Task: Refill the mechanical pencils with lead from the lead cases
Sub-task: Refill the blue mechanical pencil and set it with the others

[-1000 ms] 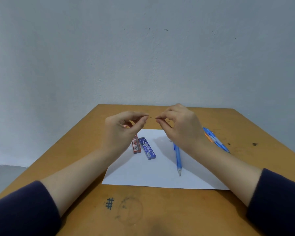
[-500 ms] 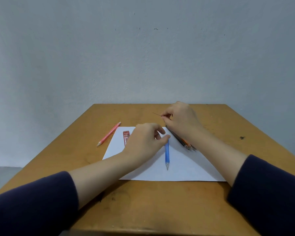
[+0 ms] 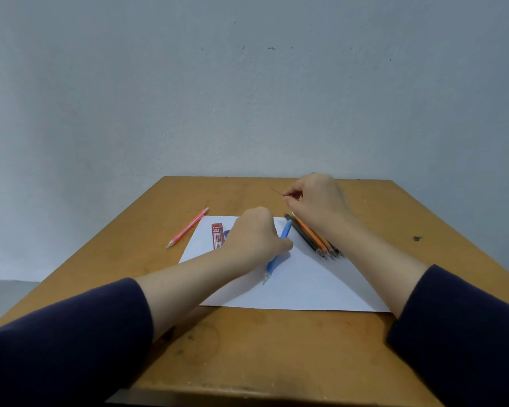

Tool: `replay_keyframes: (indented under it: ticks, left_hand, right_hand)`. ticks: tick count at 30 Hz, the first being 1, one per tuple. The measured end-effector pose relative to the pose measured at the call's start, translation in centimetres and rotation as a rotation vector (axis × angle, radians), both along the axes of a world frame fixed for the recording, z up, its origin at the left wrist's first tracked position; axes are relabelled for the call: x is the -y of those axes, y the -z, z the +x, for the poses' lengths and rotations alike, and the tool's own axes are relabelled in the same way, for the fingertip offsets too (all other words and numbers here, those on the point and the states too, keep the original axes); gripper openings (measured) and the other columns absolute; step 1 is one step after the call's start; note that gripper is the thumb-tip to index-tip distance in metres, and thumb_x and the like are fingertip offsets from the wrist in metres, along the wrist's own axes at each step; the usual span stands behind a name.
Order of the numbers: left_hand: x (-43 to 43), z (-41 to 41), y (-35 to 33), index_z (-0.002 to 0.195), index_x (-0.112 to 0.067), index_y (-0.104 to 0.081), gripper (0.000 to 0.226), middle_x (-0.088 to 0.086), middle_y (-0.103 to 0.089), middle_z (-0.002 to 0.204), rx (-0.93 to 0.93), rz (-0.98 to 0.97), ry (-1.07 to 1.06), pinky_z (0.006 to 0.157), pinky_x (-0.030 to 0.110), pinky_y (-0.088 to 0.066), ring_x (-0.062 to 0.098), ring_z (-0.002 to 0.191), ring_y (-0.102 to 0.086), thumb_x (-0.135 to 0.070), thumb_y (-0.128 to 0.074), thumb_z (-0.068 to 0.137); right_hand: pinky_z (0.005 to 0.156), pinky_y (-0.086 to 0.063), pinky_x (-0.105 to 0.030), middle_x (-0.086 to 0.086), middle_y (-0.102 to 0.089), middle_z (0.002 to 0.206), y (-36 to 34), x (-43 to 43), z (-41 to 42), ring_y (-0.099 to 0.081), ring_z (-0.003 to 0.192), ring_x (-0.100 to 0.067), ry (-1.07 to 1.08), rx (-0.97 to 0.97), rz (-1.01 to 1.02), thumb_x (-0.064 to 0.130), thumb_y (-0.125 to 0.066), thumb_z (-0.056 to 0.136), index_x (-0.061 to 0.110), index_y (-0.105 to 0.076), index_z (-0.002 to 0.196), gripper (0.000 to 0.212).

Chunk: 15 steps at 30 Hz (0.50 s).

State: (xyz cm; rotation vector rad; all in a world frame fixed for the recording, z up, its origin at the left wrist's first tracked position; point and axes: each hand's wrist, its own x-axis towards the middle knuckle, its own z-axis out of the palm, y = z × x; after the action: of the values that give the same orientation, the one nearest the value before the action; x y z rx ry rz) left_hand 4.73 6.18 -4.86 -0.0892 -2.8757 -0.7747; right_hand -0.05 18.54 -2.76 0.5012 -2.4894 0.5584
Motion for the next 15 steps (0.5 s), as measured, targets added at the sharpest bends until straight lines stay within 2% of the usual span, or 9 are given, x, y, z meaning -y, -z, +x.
replay_keyframes:
  ticks: [1, 4, 6, 7, 10, 12, 15]
  left_hand:
    - [0.2, 0.0, -0.2, 0.067, 0.0, -0.066, 0.032, 0.012, -0.068, 0.071, -0.006, 0.037, 0.005, 0.058, 0.035, -0.048, 0.021, 0.063, -0.06, -0.029, -0.073, 0.079]
    - [1.3, 0.4, -0.7, 0.066, -0.008, -0.068, 0.024, 0.003, -0.067, 0.064, -0.052, 0.142, 0.009, 0.05, 0.029, -0.052, 0.013, 0.052, -0.06, -0.025, -0.072, 0.082]
    - [2.3, 0.3, -0.8, 0.066, -0.011, -0.067, 0.02, 0.003, -0.068, 0.064, -0.138, 0.189, 0.009, 0.057, 0.031, -0.055, 0.016, 0.057, -0.063, -0.024, -0.073, 0.081]
    - [2.8, 0.2, -0.8, 0.068, -0.012, -0.068, 0.017, 0.004, -0.068, 0.065, -0.177, 0.205, 0.006, 0.057, 0.028, -0.053, 0.014, 0.057, -0.061, -0.023, -0.074, 0.08]
    - [4.4, -0.1, -0.6, 0.079, -0.012, -0.071, 0.009, 0.002, -0.068, 0.071, -0.247, 0.257, 0.009, 0.04, 0.007, -0.036, 0.002, 0.051, -0.052, -0.02, -0.074, 0.08]
    - [5.4, -0.4, -0.4, 0.085, -0.01, -0.073, 0.006, 0.0, -0.07, 0.075, -0.303, 0.267, 0.027, 0.048, 0.004, -0.039, -0.001, 0.057, -0.056, -0.015, -0.074, 0.081]
    - [7.0, -1.0, -0.2, 0.097, -0.01, -0.075, 0.015, -0.005, -0.068, 0.08, -0.407, 0.232, 0.037, 0.064, 0.005, -0.041, 0.008, 0.071, -0.06, -0.009, -0.07, 0.082]
  right_hand:
    - [0.087, -0.046, -0.036, 0.0, -0.071, 0.097, -0.1, -0.1, 0.0, -0.059, 0.098, -0.018, 0.009, -0.007, -0.012, 0.014, -0.056, 0.087, 0.016, -0.075, 0.098, 0.021]
    - [0.088, -0.046, -0.039, 0.0, -0.071, 0.096, 0.0, -0.2, -0.2, -0.06, 0.096, -0.018, 0.012, -0.038, -0.045, 0.015, -0.059, 0.087, 0.017, -0.075, 0.098, 0.019]
    - [0.087, -0.046, -0.038, 0.001, -0.071, 0.094, 0.1, -0.2, -0.3, -0.06, 0.093, -0.017, 0.003, -0.057, -0.062, 0.017, -0.06, 0.087, 0.018, -0.075, 0.097, 0.018]
    - [0.086, -0.046, -0.038, 0.001, -0.071, 0.092, 0.2, -0.2, -0.4, -0.059, 0.092, -0.017, -0.005, -0.068, -0.069, 0.017, -0.061, 0.087, 0.018, -0.075, 0.097, 0.017]
    - [0.081, -0.044, -0.039, 0.001, -0.07, 0.086, 0.5, -0.2, -0.7, -0.058, 0.085, -0.018, -0.014, -0.146, -0.064, 0.019, -0.063, 0.087, 0.018, -0.075, 0.094, 0.014]
    - [0.076, -0.039, -0.035, 0.001, -0.069, 0.08, 0.8, -0.1, -1.0, -0.059, 0.081, -0.019, -0.008, -0.236, -0.056, 0.017, -0.064, 0.085, 0.019, -0.075, 0.091, 0.012]
    - [0.071, -0.035, -0.033, 0.002, -0.067, 0.072, 1.0, 0.1, -1.2, -0.06, 0.072, -0.02, -0.021, -0.35, -0.068, 0.011, -0.067, 0.079, 0.02, -0.075, 0.085, 0.013]
